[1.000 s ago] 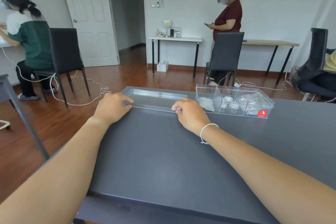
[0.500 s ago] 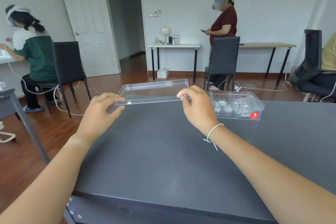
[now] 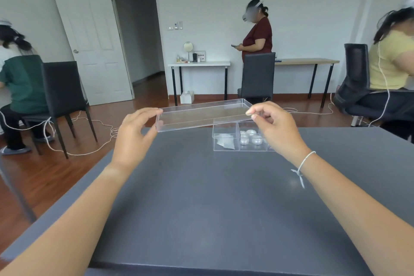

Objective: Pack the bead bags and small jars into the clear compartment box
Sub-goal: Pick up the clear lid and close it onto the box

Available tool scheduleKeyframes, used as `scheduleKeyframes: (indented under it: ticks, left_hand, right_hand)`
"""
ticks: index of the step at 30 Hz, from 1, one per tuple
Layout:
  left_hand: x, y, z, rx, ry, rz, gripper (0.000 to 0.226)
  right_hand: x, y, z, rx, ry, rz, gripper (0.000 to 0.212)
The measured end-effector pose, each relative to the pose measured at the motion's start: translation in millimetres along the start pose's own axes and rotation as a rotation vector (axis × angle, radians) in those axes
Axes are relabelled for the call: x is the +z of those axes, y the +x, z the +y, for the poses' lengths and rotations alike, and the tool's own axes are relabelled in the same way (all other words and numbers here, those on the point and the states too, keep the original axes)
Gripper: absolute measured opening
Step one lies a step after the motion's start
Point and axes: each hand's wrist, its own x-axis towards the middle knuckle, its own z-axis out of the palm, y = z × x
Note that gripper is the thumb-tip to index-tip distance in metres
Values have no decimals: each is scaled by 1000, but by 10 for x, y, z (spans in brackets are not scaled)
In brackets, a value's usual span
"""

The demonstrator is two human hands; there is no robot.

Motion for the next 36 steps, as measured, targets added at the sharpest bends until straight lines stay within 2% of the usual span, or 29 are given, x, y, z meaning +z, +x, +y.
scheduleKeyframes:
  ticks: [7, 11, 14, 18, 24, 30, 36]
  left_hand:
    - [528, 156, 294, 50, -46, -21, 22]
    - [768, 225, 434, 28, -116, -4, 21]
    - [905, 237, 519, -15, -175, -16, 16]
    - [1034, 234, 569, -88, -253, -29, 20]
    - [1095, 236, 599, -266, -422, -44, 24]
    - [1105, 221, 581, -423, -572, -85, 21]
    - [1119, 179, 520, -455, -591, -96, 29]
  right_hand:
    - [-566, 23, 265, 62, -11, 24, 35]
    - [-770, 40, 378, 110, 10, 83, 33]
    - [-862, 78, 433, 152, 80, 143, 23]
    - [-896, 133, 507, 173, 165, 179, 19]
    - [-841, 185, 566, 206, 262, 224, 33]
    - [-720, 38, 711, 333, 179, 141, 33]
    - [-674, -2, 692, 402, 172, 161, 28]
